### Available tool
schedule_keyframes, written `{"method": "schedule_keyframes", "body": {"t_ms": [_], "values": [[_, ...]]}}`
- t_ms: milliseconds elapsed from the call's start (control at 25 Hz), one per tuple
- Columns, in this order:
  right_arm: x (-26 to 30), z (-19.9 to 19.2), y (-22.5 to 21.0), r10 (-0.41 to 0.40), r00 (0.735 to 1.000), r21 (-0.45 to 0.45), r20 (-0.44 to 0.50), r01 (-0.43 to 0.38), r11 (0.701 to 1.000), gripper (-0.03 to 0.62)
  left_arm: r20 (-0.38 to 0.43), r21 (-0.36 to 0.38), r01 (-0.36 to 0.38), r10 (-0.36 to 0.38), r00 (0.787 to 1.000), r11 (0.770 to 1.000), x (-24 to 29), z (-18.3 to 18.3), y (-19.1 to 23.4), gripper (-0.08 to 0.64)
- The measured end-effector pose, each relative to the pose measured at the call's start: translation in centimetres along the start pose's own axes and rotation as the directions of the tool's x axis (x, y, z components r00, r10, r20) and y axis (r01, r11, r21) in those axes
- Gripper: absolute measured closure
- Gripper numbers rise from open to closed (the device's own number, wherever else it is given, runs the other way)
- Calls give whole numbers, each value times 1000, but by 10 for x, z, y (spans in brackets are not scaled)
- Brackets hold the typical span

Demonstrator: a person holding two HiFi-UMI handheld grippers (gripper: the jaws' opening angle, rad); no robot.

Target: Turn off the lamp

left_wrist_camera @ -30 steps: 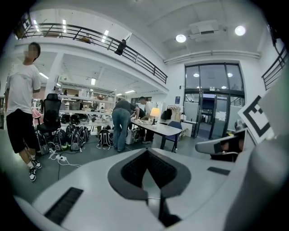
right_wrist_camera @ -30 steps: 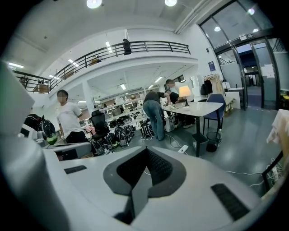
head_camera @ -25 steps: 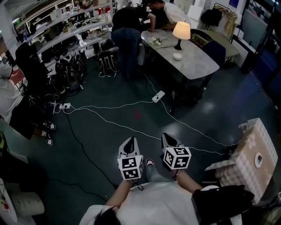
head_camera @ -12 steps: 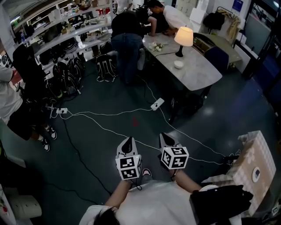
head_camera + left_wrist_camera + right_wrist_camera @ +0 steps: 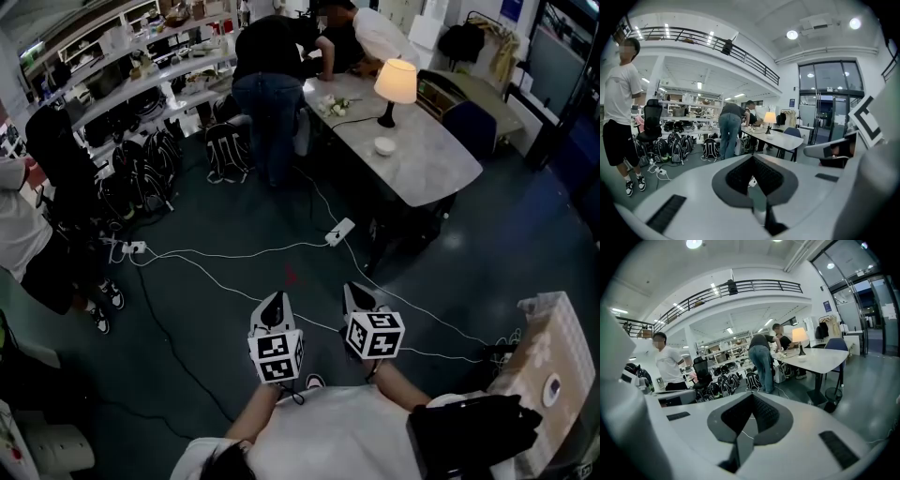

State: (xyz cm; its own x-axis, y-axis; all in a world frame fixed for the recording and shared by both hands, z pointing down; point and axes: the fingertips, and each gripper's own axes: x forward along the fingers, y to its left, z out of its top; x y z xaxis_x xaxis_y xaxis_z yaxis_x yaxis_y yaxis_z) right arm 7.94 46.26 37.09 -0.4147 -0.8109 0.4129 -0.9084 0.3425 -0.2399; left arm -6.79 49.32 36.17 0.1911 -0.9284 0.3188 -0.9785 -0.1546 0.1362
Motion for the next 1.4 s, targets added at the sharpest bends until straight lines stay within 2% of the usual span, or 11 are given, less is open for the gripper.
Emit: {"method": "schedule_keyframes", "body": {"t_ms": [520, 720, 960, 1160, 1400], "values": [[46, 6, -40, 11, 1000, 47, -23, -10, 999, 592, -33, -3, -57, 57, 998, 998, 45, -4, 7, 569], [55, -1, -44, -4, 999, 71, -50, 8, 997, 592, -57, -7, -52, 52, 997, 999, 57, -5, 12, 569], [82, 2, -63, -50, 997, 83, -66, 55, 995, 592, -68, -6, -23, 23, 997, 1000, 95, -2, 20, 569], [118, 22, -77, -93, 994, 111, -55, 98, 989, 592, -66, -3, 9, -9, 998, 1000, 142, 14, 37, 569], [169, 69, -73, -109, 994, 121, -15, 110, 987, 593, -45, 5, 42, -42, 998, 999, 202, 57, 69, 569]]}}
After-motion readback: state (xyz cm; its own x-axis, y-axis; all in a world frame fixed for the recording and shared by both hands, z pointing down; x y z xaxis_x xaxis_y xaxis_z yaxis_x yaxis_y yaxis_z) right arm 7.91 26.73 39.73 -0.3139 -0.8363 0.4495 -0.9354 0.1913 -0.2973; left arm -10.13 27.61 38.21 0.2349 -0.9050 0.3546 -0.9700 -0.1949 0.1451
